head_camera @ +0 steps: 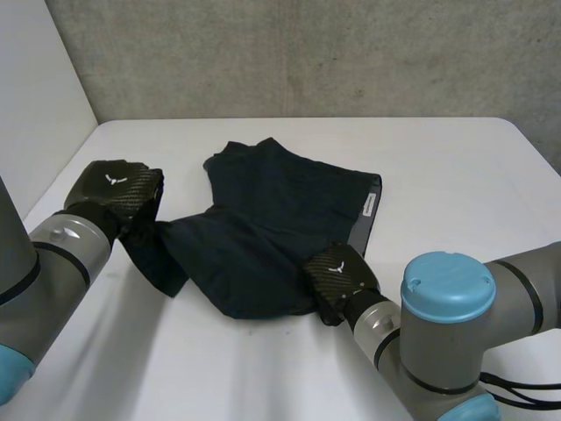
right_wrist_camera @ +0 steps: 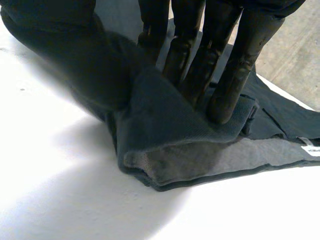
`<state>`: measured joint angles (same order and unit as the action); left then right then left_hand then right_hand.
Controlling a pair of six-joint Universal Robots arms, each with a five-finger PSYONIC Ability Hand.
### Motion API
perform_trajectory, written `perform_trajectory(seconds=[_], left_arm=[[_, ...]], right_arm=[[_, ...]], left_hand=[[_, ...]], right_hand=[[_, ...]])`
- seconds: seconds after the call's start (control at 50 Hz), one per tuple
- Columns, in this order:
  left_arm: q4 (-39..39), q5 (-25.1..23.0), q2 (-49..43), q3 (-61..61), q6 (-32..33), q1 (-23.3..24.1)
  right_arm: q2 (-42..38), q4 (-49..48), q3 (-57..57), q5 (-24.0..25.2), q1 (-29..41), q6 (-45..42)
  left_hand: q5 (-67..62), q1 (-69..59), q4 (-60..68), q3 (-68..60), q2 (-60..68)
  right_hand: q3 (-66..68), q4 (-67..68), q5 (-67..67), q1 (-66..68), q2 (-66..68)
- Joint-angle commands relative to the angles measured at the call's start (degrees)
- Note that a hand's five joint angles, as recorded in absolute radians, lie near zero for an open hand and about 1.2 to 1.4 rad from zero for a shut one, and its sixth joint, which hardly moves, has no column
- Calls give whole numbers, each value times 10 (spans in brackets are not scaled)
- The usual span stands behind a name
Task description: Fold the shorts.
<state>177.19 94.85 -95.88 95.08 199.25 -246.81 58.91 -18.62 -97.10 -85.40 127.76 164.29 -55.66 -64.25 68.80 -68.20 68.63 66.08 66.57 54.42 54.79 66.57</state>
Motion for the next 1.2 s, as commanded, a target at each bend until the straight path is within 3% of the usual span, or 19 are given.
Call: perform_trajectory(seconds=[0.02,0.1,0.28,0.42,0.56,0.66,0.82,1.1,1.2], left_arm=[[-1,-4,0,0,0,-7],[-5,-5,13,-2,3,-8],[-60,-19,109,2,15,-7],[-91,-56,106,44,17,-1],[-84,-59,64,77,18,3],[-56,-56,-8,62,18,4],[-26,-51,-152,-17,21,5],[-24,-51,-207,-122,25,27],[-17,-42,-279,-245,29,25]], right_arm=[[8,26,34,-38,-18,-20],[57,95,67,-53,-42,-65],[215,358,182,-49,-60,-176],[227,422,185,-51,-73,-184],[218,431,127,-49,-74,-187],[166,408,108,-50,-74,-177],[95,350,112,-50,-75,-175],[34,301,153,-50,-75,-177],[4,261,226,-52,-75,-180]], left_hand=[[-143,-158,112,-118,114],[-143,-158,112,-118,114],[-143,-158,112,-118,114],[-143,-158,112,-118,114],[-143,-158,112,-118,114],[-143,-158,112,-118,114],[-143,-158,112,-118,114],[-143,-158,112,-118,114],[-143,-158,112,-118,114]], right_hand=[[139,134,156,252,134],[139,134,156,252,134],[139,134,156,252,134],[139,134,156,252,134],[139,134,156,252,134],[139,134,156,252,134],[139,134,156,252,134],[139,134,156,252,134],[139,134,156,252,134]])
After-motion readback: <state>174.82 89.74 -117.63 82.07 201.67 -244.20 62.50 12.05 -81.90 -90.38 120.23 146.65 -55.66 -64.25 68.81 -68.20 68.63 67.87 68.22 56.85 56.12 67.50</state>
